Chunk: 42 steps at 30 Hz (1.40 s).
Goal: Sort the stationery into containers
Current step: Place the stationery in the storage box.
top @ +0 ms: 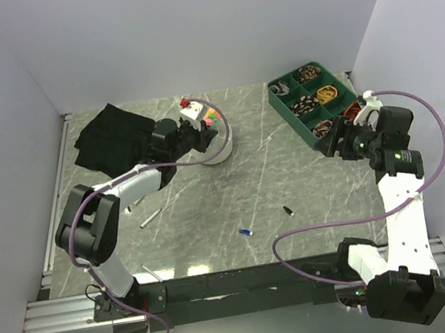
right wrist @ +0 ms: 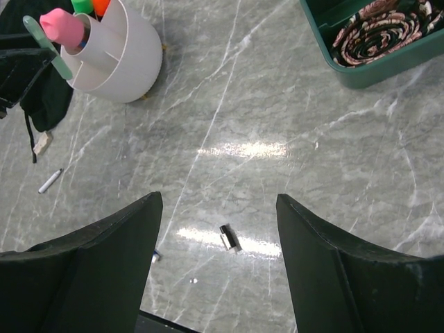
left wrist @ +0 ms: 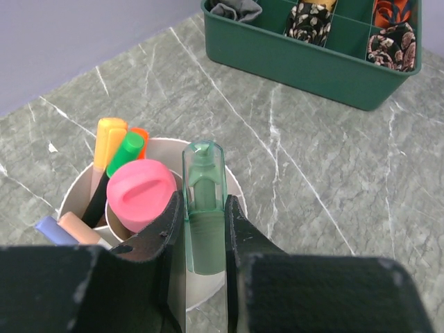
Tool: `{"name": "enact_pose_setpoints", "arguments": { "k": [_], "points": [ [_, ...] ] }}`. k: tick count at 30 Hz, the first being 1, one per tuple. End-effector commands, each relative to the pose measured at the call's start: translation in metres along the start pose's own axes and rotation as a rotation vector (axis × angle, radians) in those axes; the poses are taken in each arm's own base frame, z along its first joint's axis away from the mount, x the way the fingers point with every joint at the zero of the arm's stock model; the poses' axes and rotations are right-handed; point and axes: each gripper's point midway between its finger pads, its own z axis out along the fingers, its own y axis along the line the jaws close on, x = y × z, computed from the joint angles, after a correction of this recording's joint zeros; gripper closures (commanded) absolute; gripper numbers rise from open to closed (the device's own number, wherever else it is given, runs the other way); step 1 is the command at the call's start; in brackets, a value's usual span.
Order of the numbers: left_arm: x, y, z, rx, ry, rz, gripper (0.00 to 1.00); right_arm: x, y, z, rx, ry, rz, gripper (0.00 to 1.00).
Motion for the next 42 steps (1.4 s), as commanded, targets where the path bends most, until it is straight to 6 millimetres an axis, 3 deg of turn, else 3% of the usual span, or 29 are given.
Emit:
{"name": "enact_pose_setpoints", "arguments": {
  "k": [1, 16, 28, 32, 36, 39, 42],
  "points": [
    [-0.002, 0.003, 0.001, -0.014, -0.038, 0.013, 0.99, 0.004, -0.004, -0.003, 0.015, -0.009, -0.016, 0.25],
    [0.018, 0.007, 0.009, -0.028, -0.01, 0.003, 0.96, 0.013, -0.008, -0.002, 0.022, 0.01, -0.008, 0.25],
    [0.028, 0.01, 0.001, -0.054, 0.028, 0.003, 0.65, 0.017, -0.009, 0.0, 0.017, 0.017, 0.006, 0.25],
    [0.023, 0.009, -0.004, -0.071, 0.027, 0.007, 0.53, 0.017, -0.008, 0.0, 0.012, 0.011, 0.006, 0.25],
    [0.014, 0.008, -0.01, -0.083, 0.016, 0.014, 0.48, 0.018, -0.006, -0.001, 0.005, 0.003, 0.005, 0.25],
    [0.001, 0.002, -0.016, -0.072, 0.018, 0.0, 0.47, 0.022, -0.004, -0.002, -0.001, 0.009, 0.013, 0.25],
    [-0.025, -0.007, -0.033, -0.055, 0.013, -0.014, 0.47, 0.023, -0.001, -0.005, -0.008, 0.002, 0.011, 0.25]
  ]
}}
